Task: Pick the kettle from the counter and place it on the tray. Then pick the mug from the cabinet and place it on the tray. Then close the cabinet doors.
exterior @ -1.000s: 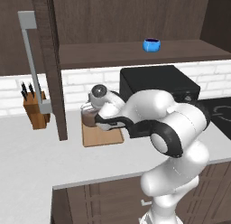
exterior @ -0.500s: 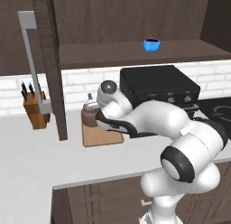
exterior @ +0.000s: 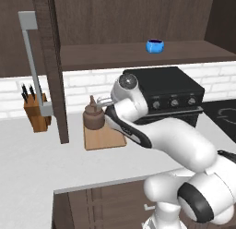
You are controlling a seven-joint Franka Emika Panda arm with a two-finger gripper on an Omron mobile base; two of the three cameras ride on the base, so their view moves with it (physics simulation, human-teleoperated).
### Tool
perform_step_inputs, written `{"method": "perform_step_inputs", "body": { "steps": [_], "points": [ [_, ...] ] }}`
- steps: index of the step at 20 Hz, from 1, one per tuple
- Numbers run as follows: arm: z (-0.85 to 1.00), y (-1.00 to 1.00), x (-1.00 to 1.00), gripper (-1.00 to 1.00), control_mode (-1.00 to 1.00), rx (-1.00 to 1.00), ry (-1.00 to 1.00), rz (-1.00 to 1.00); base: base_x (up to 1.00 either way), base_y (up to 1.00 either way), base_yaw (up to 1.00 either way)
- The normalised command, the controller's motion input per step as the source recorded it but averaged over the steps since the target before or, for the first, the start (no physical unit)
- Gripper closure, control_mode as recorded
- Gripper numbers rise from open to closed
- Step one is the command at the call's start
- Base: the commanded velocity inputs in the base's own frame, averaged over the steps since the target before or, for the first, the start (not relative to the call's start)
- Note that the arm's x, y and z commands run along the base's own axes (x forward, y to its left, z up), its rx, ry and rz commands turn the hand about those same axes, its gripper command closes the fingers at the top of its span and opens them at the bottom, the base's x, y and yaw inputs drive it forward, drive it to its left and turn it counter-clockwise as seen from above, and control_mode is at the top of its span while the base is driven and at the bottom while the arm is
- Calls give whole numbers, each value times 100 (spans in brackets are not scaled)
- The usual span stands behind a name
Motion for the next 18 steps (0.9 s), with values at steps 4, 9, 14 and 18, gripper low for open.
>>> {"method": "perform_step_inputs", "body": {
  "steps": [4, 9, 14, 18],
  "points": [
    [52, -30, -65, -100, -100, 1, -8, 0, 0, 0, 0],
    [45, -22, -78, -100, -100, 8, -7, 0, 0, 0, 0],
    [44, -38, -75, -100, -100, 2, -16, 2, 0, 0, 0],
    [54, -41, -62, -100, -100, 0, -13, 3, 0, 0, 0]
  ]
}}
